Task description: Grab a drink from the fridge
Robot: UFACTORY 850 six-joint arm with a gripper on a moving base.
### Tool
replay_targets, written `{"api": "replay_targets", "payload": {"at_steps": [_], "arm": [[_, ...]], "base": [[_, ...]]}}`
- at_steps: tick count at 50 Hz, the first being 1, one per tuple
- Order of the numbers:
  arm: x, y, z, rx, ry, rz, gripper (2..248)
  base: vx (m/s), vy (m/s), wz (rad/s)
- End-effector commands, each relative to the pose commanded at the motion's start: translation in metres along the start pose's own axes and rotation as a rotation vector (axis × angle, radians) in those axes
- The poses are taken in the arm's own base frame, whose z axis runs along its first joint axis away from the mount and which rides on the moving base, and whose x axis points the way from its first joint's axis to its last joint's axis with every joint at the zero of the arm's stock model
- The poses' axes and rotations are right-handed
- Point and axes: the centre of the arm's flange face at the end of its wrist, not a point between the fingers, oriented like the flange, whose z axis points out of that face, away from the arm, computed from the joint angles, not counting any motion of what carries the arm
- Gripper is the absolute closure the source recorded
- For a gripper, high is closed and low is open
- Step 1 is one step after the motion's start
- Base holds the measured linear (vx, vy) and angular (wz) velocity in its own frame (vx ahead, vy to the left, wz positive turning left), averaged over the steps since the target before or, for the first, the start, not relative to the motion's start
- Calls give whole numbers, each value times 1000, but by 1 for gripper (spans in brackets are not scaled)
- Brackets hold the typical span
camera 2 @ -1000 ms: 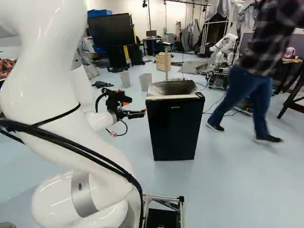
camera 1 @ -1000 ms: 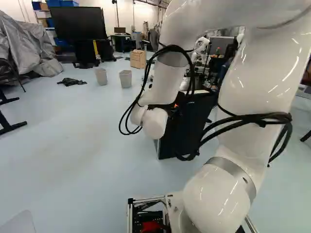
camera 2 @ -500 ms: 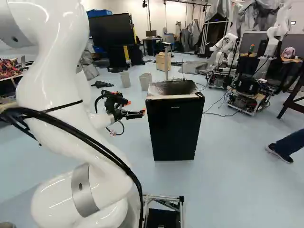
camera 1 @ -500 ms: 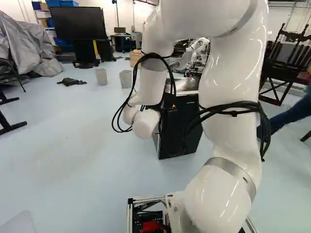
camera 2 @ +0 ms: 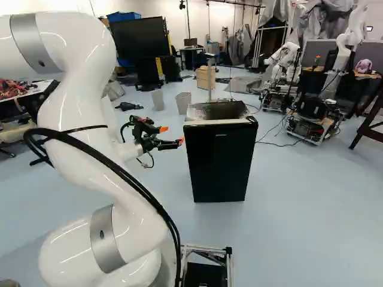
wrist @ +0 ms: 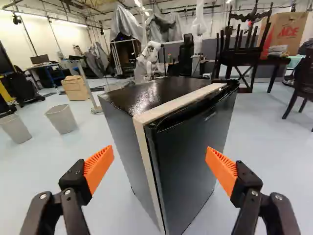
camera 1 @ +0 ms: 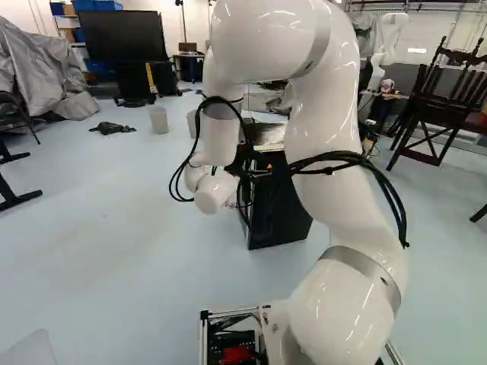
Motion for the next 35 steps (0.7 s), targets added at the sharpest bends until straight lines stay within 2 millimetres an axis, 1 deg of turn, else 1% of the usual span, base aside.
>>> {"api": "replay_targets", "payload": {"at_steps": [15,35], "arm": [[-2,-22,15,-87,54,47,3],[-3,-38,36,-131,64,85,3]], "base": [[0,0,0],[0,0,0]]}}
